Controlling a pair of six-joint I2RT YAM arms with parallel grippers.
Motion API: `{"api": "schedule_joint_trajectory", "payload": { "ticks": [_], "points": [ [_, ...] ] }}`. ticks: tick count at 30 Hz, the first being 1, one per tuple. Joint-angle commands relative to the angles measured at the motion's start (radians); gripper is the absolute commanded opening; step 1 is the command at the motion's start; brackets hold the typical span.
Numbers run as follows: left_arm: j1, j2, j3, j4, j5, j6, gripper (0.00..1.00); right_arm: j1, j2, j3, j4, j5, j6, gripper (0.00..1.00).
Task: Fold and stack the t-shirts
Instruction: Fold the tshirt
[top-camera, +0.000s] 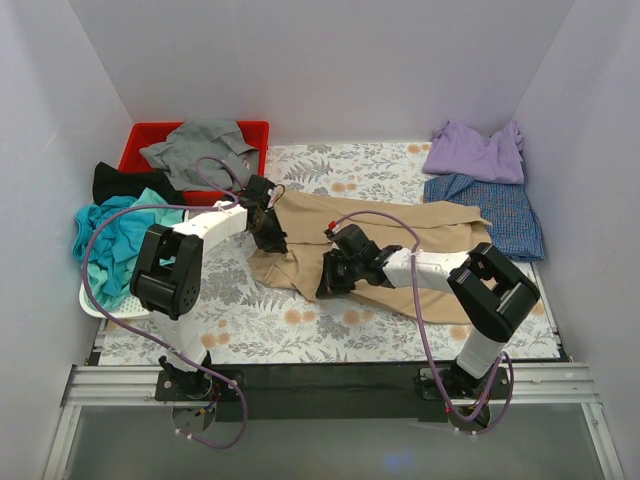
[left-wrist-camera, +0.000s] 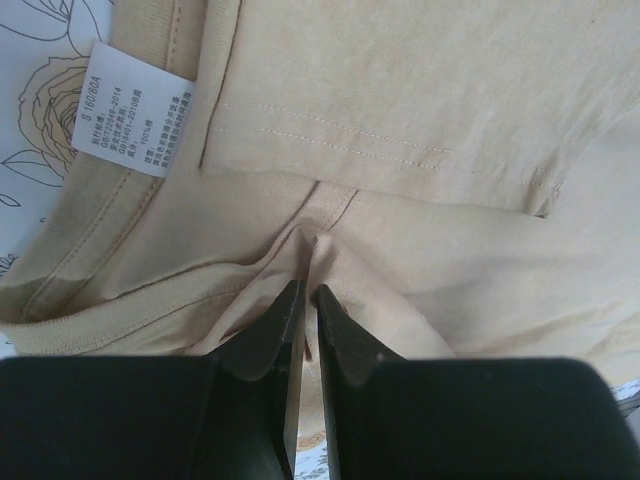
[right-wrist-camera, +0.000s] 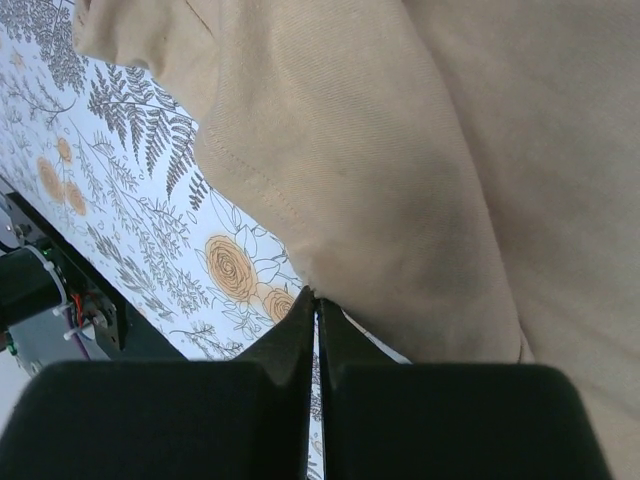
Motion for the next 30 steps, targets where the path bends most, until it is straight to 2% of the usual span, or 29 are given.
{"api": "schedule_joint_trajectory", "payload": {
  "ticks": [1, 5, 10, 18, 22, 30],
  "points": [
    [0.012, -0.042, -0.005, 0.002, -0.014, 0.015, 0.09, 0.01, -0.039, 0.037, -0.003, 0.015, -0.036, 0.01],
    [0.022, -0.047, -0.005, -0.01, -0.027, 0.024, 0.08, 0.01, -0.125, 0.055, -0.084, 0.106, -0.067, 0.01],
    [0.035, -0.059, -0.008, -0.023, -0.037, 0.024, 0.08, 0.0, -0.145, 0.123, -0.139, 0.166, -0.119, 0.01],
    [0.047, -0.065, -0.017, -0.033, -0.05, 0.027, 0.08, -0.058, -0.061, 0.212, -0.173, 0.229, -0.196, 0.01],
    [0.047, -0.081, -0.046, -0.033, -0.056, 0.029, 0.08, -0.081, -0.024, 0.227, -0.222, 0.364, -0.193, 0.01],
    [0.047, -0.12, -0.124, -0.029, -0.07, 0.029, 0.08, -0.142, 0.062, 0.244, -0.239, 0.501, -0.202, 0.03]
  ]
}}
